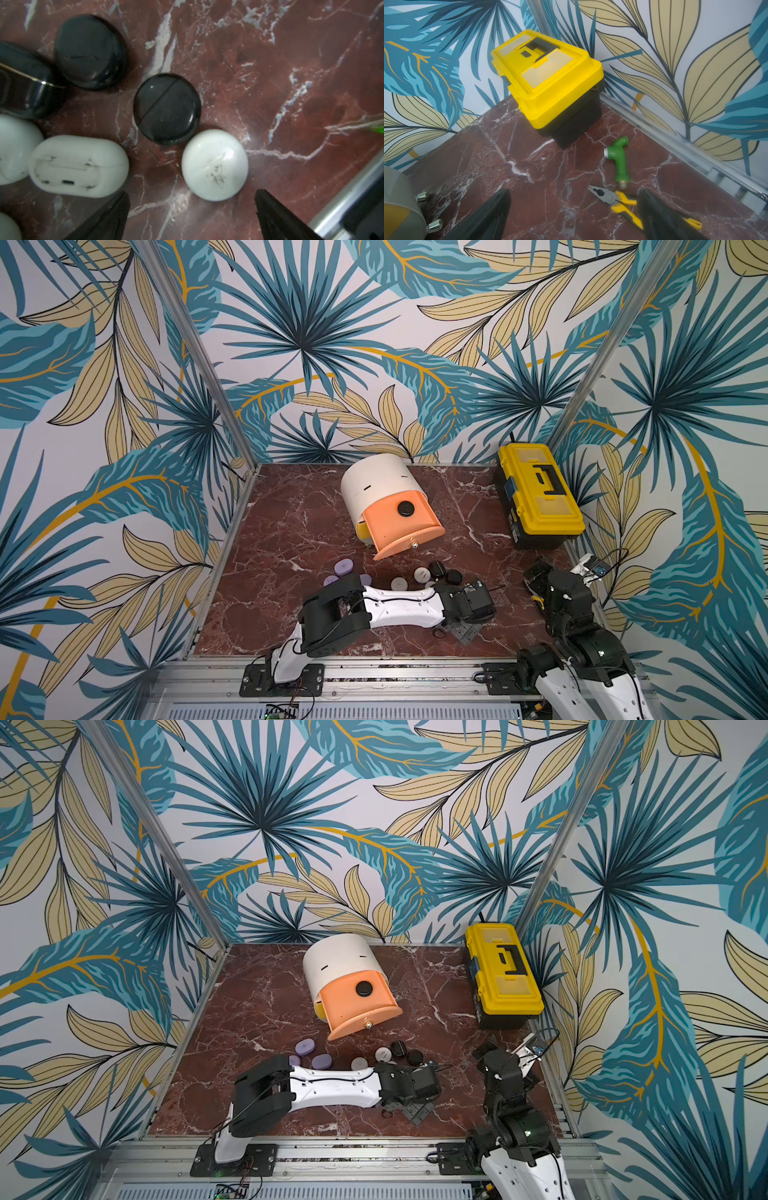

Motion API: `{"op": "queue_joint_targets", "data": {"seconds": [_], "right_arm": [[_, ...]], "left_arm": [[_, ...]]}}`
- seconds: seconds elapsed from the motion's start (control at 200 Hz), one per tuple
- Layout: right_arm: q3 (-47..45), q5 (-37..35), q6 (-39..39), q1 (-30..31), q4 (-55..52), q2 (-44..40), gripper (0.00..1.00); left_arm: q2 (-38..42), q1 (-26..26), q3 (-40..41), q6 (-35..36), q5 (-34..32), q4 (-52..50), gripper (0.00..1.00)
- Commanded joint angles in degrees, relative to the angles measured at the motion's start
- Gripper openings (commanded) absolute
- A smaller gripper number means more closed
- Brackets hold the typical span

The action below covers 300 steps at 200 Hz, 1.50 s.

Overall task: Put the bluetooth earphones in the drawer according to color
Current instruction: Pick up the Bluetooth earphone from the center of the board.

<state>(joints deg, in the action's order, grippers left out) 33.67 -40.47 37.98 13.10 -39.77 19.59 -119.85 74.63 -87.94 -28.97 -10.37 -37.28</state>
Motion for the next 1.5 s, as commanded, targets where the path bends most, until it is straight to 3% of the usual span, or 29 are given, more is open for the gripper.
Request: {"op": "queue_joint_targets", "data": {"seconds": [0.0, 0.496, 0.816, 1.297, 1.497], "right_arm": [[-0.9, -1.61, 0.61, -0.18, -1.27, -0.37, 0.99], [-0.8, -1.67, 0.65, -0.19, -1.22, 0.5, 0.99], [-0.9, -1.85, 0.87, -0.18, -1.25, 0.78, 0.99], [-0.98, -1.6, 1.27, -0.18, -1.26, 2.23, 1.0], [-0.89, -1.28, 1.31, -0.18, -1.17, 3.32, 1.0]], "left_arm": [[-1.86, -0.09, -4.62, 0.28, 1.8, -2.55, 0.96], [-7.62, -0.14, -10.53, 0.59, 3.08, -5.26, 0.77], [-8.02, -0.09, -11.11, 0.76, 3.6, -5.7, 0.54], [2.32, 0.07, -11.28, 4.83, 1.9, -9.1, 0.51], [5.37, -0.52, -15.98, 7.66, -0.34, -13.72, 0.51]]}}
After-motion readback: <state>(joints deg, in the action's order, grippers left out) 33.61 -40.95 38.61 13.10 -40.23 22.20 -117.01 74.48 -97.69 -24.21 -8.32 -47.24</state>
